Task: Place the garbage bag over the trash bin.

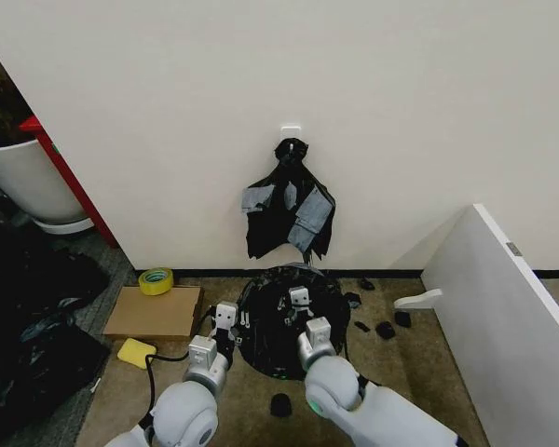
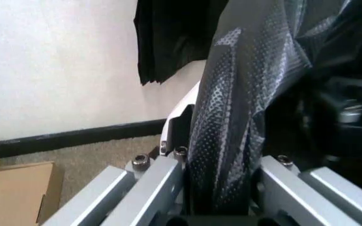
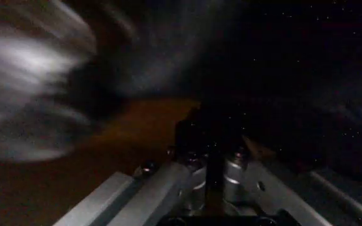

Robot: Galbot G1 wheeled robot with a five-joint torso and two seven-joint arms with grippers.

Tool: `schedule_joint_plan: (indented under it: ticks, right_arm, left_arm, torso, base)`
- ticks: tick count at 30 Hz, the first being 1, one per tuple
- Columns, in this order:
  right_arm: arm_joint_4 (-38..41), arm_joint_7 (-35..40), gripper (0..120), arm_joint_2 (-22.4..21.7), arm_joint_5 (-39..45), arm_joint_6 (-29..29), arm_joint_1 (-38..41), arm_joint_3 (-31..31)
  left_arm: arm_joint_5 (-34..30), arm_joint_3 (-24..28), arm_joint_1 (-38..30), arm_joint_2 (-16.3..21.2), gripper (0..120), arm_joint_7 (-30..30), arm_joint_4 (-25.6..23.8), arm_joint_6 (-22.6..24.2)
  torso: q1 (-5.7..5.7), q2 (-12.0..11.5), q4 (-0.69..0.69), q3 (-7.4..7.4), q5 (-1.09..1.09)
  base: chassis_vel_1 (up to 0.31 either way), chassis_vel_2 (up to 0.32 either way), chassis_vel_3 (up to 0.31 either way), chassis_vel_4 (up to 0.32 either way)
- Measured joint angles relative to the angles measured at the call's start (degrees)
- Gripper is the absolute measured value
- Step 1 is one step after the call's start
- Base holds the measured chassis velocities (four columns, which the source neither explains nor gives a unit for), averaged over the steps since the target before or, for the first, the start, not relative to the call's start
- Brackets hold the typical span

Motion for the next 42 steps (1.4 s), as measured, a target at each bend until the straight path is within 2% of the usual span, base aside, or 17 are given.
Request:
schedule_joint_plan:
  ticks: [9, 14, 17, 20, 21, 25, 27, 28, 29, 33, 42]
  right_arm:
    - [-3.7, 5.7, 0, 1.6, -0.5, -6.2, 1.7, -0.7]
    - [-2.9, 6.2, 0, 1.2, -0.9, -6.7, 1.5, -0.3]
    - [0.6, 6.1, 0, -0.4, -0.4, -6.9, 0.7, -0.1]
    - [9.8, 8.0, 0, -3.1, 6.7, -11.3, -1.5, -0.6]
    - [9.8, 8.0, 0, -3.1, 6.7, -11.3, -1.5, -0.6]
    - [20.3, 13.2, 0, -5.0, 19.0, -19.7, -4.0, -0.7]
    - [22.3, 14.7, 0, -5.1, 21.7, -22.3, -4.8, -0.6]
    - [22.3, 14.7, 0, -5.1, 21.7, -22.3, -4.8, -0.6]
    - [22.6, 15.4, 0, -5.1, 22.2, -23.4, -5.1, -0.7]
    - [20.6, 16.4, 0, -4.8, 20.6, -25.9, -5.6, -0.9]
    - [14.9, 15.3, 0, -4.4, 11.2, -26.0, -5.1, -1.0]
  left_arm:
    - [-0.1, -0.1, 0.0, 0.0, 0, -0.1, -0.5, 0.1]
    - [-0.2, -0.1, -0.2, 0.2, 0, -0.1, -0.5, 0.1]
    - [0.0, -0.2, -0.6, 0.3, 0, 0.1, 0.2, -0.5]
    - [-0.1, -0.3, -1.0, 0.5, 0, 0.5, 1.1, -1.9]
    - [-0.1, -0.3, -1.0, 0.5, 0, 0.5, 1.1, -1.9]
    - [-0.4, -0.2, -1.9, 0.7, 0, 3.8, 3.6, -8.5]
    - [-0.3, 0.0, -2.2, 0.7, 0, 6.2, 5.2, -12.5]
    - [-0.3, 0.0, -2.2, 0.7, 0, 6.2, 5.2, -12.5]
    - [-0.1, 0.0, -2.4, 0.7, 0, 7.7, 6.2, -14.5]
    - [0.9, 0.0, -2.6, 0.7, 0, 14.8, 9.7, -21.7]
    - [2.9, -0.3, -1.2, 0.8, 0, 16.8, 9.7, -23.2]
  torso:
    - [0.00, 0.0, -0.01, 0.00, -0.01]
    - [0.00, 0.0, 0.00, 0.00, 0.00]
    - [0.00, 0.0, -0.01, 0.00, 0.00]
    - [0.00, 0.0, -0.02, 0.00, 0.00]
    - [0.00, 0.0, -0.02, 0.00, 0.00]
    - [0.00, 0.0, -0.02, 0.00, 0.00]
    - [0.00, 0.0, -0.01, 0.00, 0.00]
    - [0.00, 0.0, -0.01, 0.00, 0.00]
    - [0.00, 0.0, -0.01, 0.00, 0.00]
    - [0.00, 0.0, -0.01, 0.00, 0.00]
    - [0.00, 0.0, -0.01, 0.00, 0.00]
  base:
    - [0.000, 0.000, 0.000, 0.000]
    - [0.000, 0.000, 0.000, 0.000]
    - [0.000, 0.000, 0.000, 0.000]
    - [0.000, 0.000, 0.000, 0.000]
    - [0.000, 0.000, 0.000, 0.000]
    - [0.000, 0.000, 0.000, 0.000]
    - [0.000, 0.000, 0.000, 0.000]
    - [0.000, 0.000, 0.000, 0.000]
    - [0.000, 0.000, 0.000, 0.000]
    - [0.000, 0.000, 0.000, 0.000]
    - [0.000, 0.000, 0.000, 0.000]
